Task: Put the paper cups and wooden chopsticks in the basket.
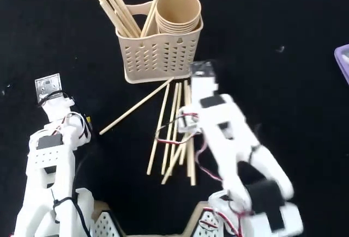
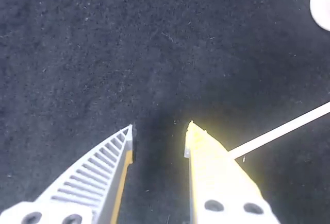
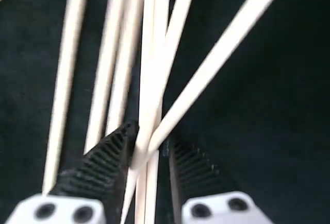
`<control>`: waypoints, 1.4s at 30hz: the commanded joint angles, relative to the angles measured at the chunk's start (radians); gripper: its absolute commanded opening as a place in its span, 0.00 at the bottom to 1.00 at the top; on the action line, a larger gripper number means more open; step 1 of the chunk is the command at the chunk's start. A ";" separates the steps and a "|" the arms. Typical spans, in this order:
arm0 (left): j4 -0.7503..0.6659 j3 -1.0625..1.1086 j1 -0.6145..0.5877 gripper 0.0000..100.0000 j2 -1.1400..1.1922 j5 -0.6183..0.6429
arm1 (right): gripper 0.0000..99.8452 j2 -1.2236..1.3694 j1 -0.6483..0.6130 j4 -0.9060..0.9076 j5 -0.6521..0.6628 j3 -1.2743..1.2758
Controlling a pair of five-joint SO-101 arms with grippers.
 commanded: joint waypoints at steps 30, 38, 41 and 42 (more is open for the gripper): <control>-0.017 -0.027 -0.007 0.17 0.002 0.008 | 0.20 -0.366 0.222 -0.054 0.183 0.245; -0.017 -0.027 -0.007 0.17 0.002 0.008 | 0.36 -0.364 0.219 0.084 0.041 0.150; -0.017 -0.027 -0.008 0.17 0.002 0.008 | 0.35 -0.363 0.218 0.081 0.040 0.117; -0.017 -0.027 -0.008 0.17 0.002 0.008 | 0.33 -0.357 0.218 0.083 0.038 0.107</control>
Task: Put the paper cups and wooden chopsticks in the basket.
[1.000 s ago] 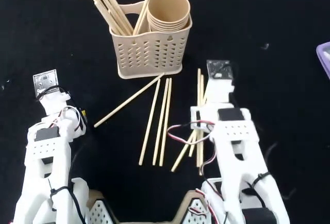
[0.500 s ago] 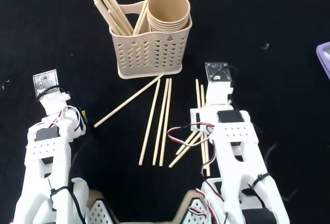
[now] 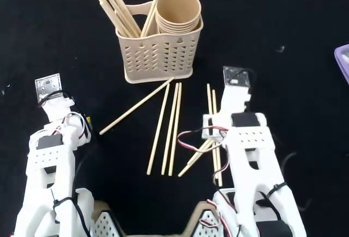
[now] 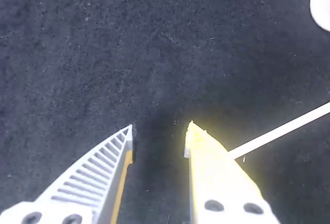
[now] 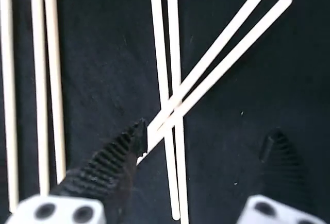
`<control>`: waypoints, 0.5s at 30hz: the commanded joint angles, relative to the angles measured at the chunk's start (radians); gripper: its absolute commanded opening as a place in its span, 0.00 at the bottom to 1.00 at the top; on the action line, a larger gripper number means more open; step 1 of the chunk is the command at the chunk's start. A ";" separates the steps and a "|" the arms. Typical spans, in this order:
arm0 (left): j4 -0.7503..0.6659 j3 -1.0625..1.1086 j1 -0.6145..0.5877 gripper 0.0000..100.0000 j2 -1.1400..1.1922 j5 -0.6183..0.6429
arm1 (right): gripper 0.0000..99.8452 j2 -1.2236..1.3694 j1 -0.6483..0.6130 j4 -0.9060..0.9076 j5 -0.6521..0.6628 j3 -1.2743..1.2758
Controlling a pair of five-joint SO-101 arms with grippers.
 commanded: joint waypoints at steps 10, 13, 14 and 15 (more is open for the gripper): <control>-0.017 -0.027 -0.008 0.17 0.002 0.008 | 0.26 0.418 0.021 0.153 -0.057 -0.338; -0.017 -0.027 -0.008 0.17 0.002 0.008 | 0.26 0.555 0.021 0.224 -0.057 -0.455; -0.017 -0.027 -0.008 0.17 0.002 0.008 | 0.26 0.596 0.021 0.236 -0.057 -0.486; -0.017 -0.027 -0.008 0.17 0.002 0.008 | 0.26 0.631 0.021 0.242 -0.057 -0.510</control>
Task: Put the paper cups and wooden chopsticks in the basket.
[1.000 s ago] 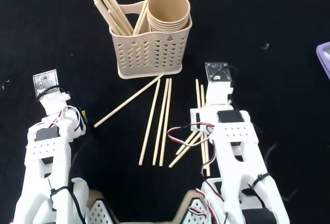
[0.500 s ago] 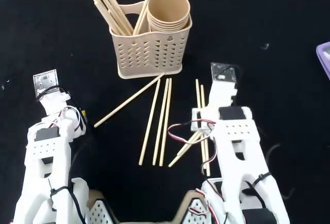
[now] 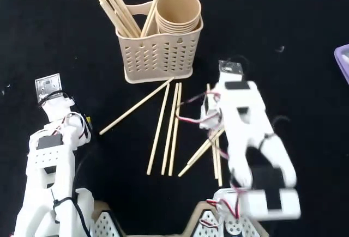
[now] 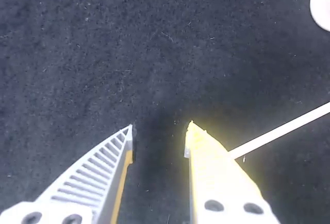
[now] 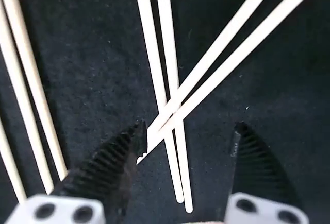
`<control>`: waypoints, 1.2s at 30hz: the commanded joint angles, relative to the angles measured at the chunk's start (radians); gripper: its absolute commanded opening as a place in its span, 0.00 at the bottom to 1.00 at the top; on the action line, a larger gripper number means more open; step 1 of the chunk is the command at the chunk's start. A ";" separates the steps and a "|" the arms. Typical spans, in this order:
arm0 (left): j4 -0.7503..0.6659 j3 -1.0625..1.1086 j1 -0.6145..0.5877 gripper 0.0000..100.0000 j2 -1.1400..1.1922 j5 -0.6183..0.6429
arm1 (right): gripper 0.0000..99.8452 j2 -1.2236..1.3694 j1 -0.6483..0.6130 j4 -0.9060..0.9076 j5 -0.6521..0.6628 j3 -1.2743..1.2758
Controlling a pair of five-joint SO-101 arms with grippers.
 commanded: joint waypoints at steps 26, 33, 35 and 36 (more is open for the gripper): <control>-0.017 -0.030 -0.008 0.17 0.002 0.008 | 0.01 0.180 0.021 0.011 0.011 -0.165; -0.017 -0.030 -0.008 0.17 0.002 0.008 | 0.02 0.107 0.017 0.015 0.023 -0.160; -0.017 -0.030 -0.008 0.17 0.002 0.008 | 0.02 0.102 0.012 0.017 0.023 -0.160; -0.017 -0.030 -0.008 0.17 0.002 0.008 | 0.05 0.102 0.006 0.031 0.025 -0.159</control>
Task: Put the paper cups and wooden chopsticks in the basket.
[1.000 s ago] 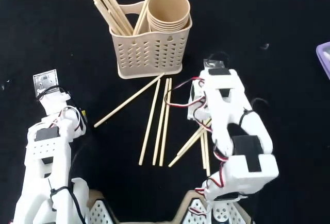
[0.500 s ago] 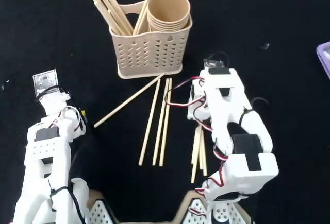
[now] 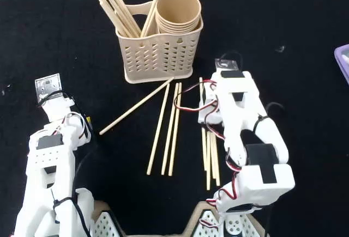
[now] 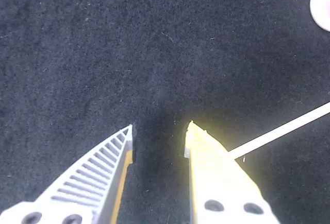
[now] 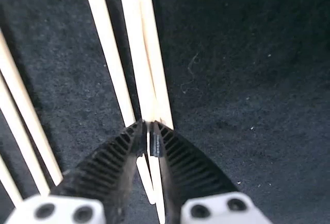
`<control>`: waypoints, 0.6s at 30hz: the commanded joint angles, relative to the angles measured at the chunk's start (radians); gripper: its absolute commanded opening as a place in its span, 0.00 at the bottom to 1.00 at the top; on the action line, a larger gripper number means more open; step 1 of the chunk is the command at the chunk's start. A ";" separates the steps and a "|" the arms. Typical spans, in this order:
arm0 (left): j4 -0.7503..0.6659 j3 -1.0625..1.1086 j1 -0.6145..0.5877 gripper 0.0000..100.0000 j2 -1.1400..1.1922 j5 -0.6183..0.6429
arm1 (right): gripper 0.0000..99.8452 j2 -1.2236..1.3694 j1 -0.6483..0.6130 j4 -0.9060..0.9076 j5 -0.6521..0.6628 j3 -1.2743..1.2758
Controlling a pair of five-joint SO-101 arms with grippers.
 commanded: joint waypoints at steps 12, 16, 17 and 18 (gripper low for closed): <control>-0.017 -0.028 -0.008 0.17 0.002 0.008 | 0.17 -0.053 -0.158 0.044 0.015 -0.027; -0.017 -0.028 -0.010 0.17 0.002 0.008 | 0.17 -0.028 -0.157 0.023 0.015 -0.027; -0.017 -0.028 -0.010 0.17 0.002 0.008 | 0.17 -0.013 -0.161 0.014 0.015 -0.027; -0.017 -0.028 -0.008 0.17 0.002 0.008 | 0.17 0.004 -0.163 0.003 0.015 -0.027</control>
